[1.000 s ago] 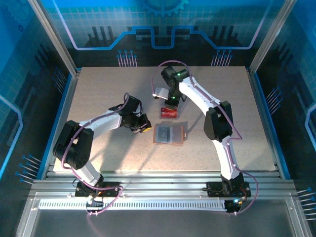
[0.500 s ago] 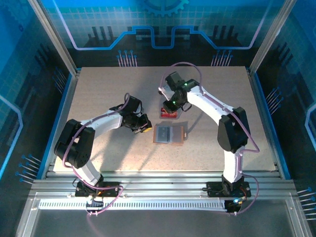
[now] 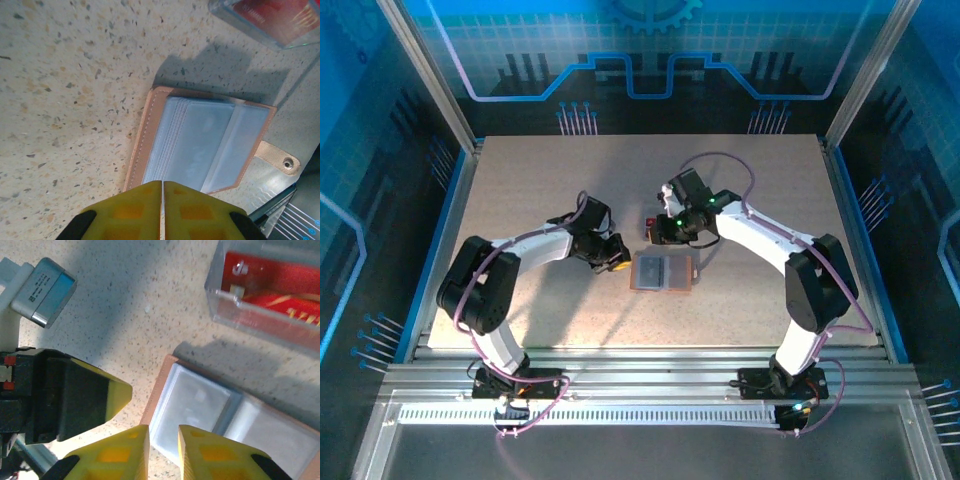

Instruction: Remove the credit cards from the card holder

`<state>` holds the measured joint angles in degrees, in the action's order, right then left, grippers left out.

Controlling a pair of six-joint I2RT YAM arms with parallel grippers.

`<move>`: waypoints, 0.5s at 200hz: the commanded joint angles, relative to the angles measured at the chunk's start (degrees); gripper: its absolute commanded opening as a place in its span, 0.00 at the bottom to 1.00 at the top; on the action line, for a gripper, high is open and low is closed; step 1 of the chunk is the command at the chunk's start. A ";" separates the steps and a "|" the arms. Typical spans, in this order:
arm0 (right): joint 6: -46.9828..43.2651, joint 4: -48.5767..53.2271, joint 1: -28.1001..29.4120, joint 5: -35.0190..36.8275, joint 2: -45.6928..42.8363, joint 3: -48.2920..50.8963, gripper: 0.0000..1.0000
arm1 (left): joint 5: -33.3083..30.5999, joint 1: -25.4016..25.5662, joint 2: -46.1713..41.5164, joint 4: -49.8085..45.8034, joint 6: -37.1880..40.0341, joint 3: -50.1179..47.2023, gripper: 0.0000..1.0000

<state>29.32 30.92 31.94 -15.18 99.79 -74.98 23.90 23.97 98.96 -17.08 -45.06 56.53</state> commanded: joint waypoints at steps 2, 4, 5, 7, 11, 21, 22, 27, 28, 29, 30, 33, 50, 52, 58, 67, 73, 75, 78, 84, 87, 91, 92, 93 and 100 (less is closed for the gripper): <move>7.30 -3.50 0.16 -6.23 -0.95 3.09 0.22 | 2.28 1.11 1.52 1.08 -0.47 1.56 0.10; 7.63 -3.69 0.14 -6.70 -0.85 3.29 0.22 | 2.40 1.16 1.62 1.08 -0.47 1.56 0.10; 7.74 -3.77 0.10 -6.96 -0.84 3.41 0.22 | 2.43 1.21 1.65 1.08 -0.47 1.56 0.10; 8.03 -3.96 0.04 -7.34 -0.76 3.60 0.22 | 2.46 1.25 1.71 1.13 -0.51 1.58 0.10; 8.55 -4.29 -0.08 -8.21 -0.49 4.11 0.22 | 2.55 1.37 1.90 1.18 -0.47 1.56 0.10; 9.57 -4.94 -0.36 -10.15 0.31 5.03 0.22 | 2.74 1.59 2.31 1.29 -0.39 1.56 0.10; 9.59 -5.05 -0.38 -10.36 0.36 5.11 0.22 | 2.78 1.55 2.35 1.27 -0.34 1.56 0.10; 9.83 -5.44 -0.51 -11.24 0.79 5.48 0.22 | 2.90 1.68 2.70 1.26 -0.38 1.56 0.10; 9.85 -5.52 -0.49 -11.39 0.91 5.56 0.22 | 2.99 1.69 2.80 1.26 -0.38 1.56 0.10; 9.86 -5.61 -0.49 -11.51 1.01 5.64 0.22 | 3.04 1.74 2.90 1.22 -0.38 1.56 0.10; 9.87 -5.69 -0.48 -11.70 1.10 5.73 0.22 | 3.10 1.72 2.99 1.24 -0.38 1.61 0.09; 9.97 -5.96 -0.55 -12.17 1.31 5.99 0.21 | 3.28 1.73 3.19 1.21 -0.38 1.65 0.09; 10.20 -7.52 -0.39 -13.10 1.68 7.57 0.21 | 3.62 2.11 4.40 0.46 0.01 2.13 0.07; 10.22 -7.69 -0.46 -13.07 1.67 7.72 0.21 | 3.52 2.13 4.51 0.34 0.05 2.23 0.06; 10.21 -7.80 -0.48 -13.13 1.79 8.05 0.21 | 3.38 2.31 4.69 0.05 0.14 2.35 0.06; 9.98 -7.70 -0.55 -13.29 2.21 8.18 0.21 | 3.30 2.48 5.05 -0.06 0.15 2.33 0.06; 9.76 -7.54 -0.57 -13.30 2.44 8.27 0.21 | 3.19 2.62 5.33 -0.09 0.06 2.32 0.06; 9.72 -7.47 -0.57 -13.30 2.48 8.31 0.21 | 3.04 2.65 5.45 -0.13 0.06 2.35 0.06; 9.70 -7.47 -0.57 -13.23 2.57 8.42 0.21 | 3.03 2.64 5.56 -0.30 0.06 2.35 0.06; 9.70 -7.53 -0.65 -13.04 2.82 8.60 0.21 | 2.94 2.66 5.93 -0.61 0.12 2.42 0.06; 9.64 -7.54 -0.67 -13.03 2.93 8.66 0.21 | 2.89 2.72 6.08 -0.77 0.14 2.43 0.06; 9.70 -7.58 -0.68 -13.03 3.03 8.71 0.21 | 2.76 2.74 6.15 -0.95 0.22 2.39 0.06; 9.70 -7.60 -0.71 -13.03 3.08 8.71 0.21 | 2.75 2.75 6.20 -0.99 0.23 2.37 0.05; 9.70 -7.61 -0.73 -13.03 3.11 8.71 0.22 | 2.69 2.75 6.22 -1.01 0.23 2.36 0.05; 9.70 -7.54 -0.78 -13.08 3.32 8.80 0.23 | 2.44 2.74 6.27 -1.11 0.28 2.16 0.05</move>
<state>38.22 24.38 31.81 -26.50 101.71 -67.02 25.78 26.28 104.22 -16.25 -45.04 57.65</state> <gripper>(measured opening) 0.216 0.058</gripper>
